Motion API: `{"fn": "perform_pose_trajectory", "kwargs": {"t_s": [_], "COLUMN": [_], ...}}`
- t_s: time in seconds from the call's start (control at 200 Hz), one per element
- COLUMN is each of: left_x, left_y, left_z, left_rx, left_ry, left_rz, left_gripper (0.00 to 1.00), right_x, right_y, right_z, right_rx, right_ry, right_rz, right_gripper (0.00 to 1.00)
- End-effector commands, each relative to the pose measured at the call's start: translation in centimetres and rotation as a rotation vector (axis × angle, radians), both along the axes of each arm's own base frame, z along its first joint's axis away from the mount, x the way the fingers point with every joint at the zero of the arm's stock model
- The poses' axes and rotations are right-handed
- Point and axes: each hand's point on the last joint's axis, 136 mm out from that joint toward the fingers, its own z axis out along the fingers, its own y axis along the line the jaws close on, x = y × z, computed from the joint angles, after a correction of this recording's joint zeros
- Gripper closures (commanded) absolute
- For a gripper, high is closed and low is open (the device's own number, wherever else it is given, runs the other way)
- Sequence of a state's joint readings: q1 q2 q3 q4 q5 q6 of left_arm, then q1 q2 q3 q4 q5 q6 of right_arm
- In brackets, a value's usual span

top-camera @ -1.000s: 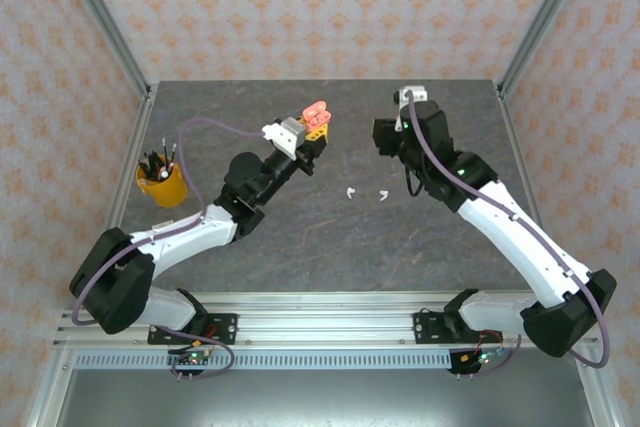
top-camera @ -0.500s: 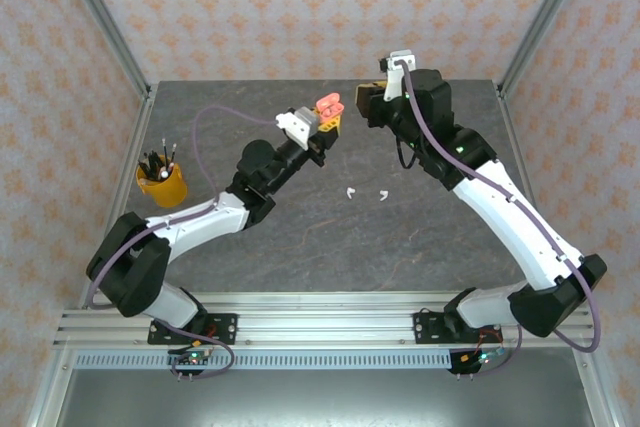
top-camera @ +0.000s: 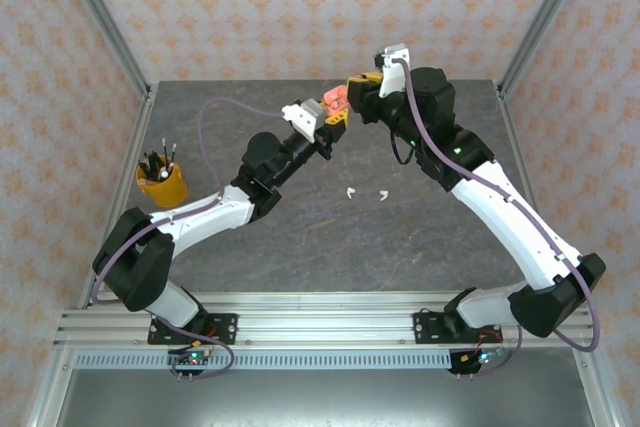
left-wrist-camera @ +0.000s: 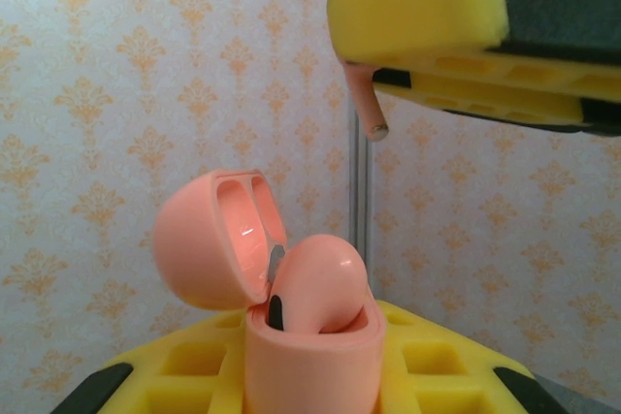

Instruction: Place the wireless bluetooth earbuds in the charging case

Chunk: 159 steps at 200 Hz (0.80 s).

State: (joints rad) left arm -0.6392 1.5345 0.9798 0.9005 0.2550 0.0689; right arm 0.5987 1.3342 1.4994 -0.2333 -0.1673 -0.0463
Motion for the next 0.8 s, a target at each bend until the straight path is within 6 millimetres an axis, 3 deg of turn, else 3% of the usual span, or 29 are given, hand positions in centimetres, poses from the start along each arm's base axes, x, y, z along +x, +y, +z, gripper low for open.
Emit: {"fn": "perform_pose_trajectory", "kwargs": {"t_s": [0.0,0.455,0.791], "left_x": [-0.2,-0.1,0.0], "left_y": [-0.7,-1.2,-1.3], "left_z": [1.6,2.9,3.0], "left_rx": [-0.031,-0.048,-0.049], "left_ry": [-0.022,-0.038,-0.042], "left_rz": [-0.024,-0.033,-0.030], "left_gripper": [1.00,1.00,1.00], "right_x": [-0.5,-0.2,-0.1], "right_y": [-0.1,-0.8,-0.7], "right_z": [2.3,2.8,2.1], "right_rx": [0.062,0.094,0.105], "right_ry": [-0.081,-0.109,-0.085], "right_rz": [0.017,0.002,0.013], "right_gripper": [0.71,0.72,0.71]}}
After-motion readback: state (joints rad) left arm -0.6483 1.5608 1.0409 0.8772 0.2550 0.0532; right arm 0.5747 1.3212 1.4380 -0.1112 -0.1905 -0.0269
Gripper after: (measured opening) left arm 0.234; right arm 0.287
